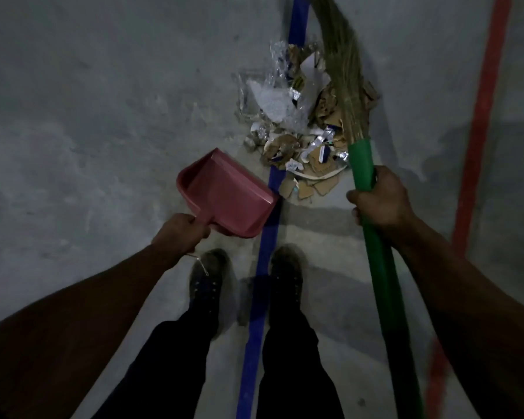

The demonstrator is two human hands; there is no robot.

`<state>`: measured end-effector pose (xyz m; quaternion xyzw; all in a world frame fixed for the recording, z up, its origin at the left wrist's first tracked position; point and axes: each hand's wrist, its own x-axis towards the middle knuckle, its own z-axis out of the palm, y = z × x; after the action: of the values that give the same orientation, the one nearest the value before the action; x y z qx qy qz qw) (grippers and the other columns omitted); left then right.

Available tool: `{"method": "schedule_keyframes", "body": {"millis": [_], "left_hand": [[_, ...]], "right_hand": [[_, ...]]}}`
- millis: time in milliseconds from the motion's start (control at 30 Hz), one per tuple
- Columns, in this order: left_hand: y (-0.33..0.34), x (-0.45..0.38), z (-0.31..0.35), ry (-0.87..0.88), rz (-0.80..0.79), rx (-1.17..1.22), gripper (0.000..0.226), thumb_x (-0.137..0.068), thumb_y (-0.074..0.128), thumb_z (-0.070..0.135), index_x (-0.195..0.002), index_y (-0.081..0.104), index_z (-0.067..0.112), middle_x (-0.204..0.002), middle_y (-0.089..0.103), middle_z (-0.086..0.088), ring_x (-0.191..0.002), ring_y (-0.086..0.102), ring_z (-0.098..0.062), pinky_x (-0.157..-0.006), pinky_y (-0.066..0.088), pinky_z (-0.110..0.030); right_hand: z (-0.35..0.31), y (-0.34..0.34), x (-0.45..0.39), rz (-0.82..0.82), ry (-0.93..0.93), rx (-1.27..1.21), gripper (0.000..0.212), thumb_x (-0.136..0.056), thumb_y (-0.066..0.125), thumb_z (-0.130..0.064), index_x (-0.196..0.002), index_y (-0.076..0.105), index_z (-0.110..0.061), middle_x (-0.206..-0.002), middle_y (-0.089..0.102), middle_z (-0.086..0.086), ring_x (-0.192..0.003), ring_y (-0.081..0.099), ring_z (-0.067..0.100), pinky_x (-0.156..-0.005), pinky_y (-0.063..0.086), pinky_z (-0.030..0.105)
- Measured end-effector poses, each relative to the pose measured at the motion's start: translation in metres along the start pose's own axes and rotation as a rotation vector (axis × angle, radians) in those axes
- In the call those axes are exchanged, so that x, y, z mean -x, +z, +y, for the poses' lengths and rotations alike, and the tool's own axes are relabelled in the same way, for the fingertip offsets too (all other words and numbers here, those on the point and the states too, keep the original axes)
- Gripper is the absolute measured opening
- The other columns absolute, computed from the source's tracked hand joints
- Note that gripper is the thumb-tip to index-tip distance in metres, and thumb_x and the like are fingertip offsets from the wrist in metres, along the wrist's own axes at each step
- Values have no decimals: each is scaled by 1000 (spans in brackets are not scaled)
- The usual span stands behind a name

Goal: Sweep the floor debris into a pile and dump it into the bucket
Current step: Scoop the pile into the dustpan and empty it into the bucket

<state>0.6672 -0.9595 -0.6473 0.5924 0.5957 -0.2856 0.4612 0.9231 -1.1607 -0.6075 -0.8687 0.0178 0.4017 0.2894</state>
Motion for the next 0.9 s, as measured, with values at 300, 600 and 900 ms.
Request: {"method": "schedule_keyframes", "body": {"millis": [300,600,900], "left_hand": [[24,-32,6,79,73,-390,38,-93,54,43,-120,59,16,-116,63,-12,-103,61,-33,-84,46,-37],[42,-69,39,201,98,-337,45,-93,50,51,-128,56,23,-116,65,-10,-100,63,-31,-81,48,-35],[60,-83,72,217,168,-316,46,-94,50,50,-120,56,13,-120,61,-16,-107,59,-35,-81,44,-35]], "right_hand": [[-6,-35,-109,39,-20,85,29,-93,64,-16,-119,53,-8,-82,60,5,-58,61,19,-40,52,26],[19,-27,-135,-39,-147,545,20,-91,62,-16,-106,51,-8,-87,62,10,-58,60,22,-46,43,25],[60,-24,-84,-108,-280,542,30,-88,61,-21,-115,49,-15,-81,62,13,-66,64,35,-62,57,50]]}}
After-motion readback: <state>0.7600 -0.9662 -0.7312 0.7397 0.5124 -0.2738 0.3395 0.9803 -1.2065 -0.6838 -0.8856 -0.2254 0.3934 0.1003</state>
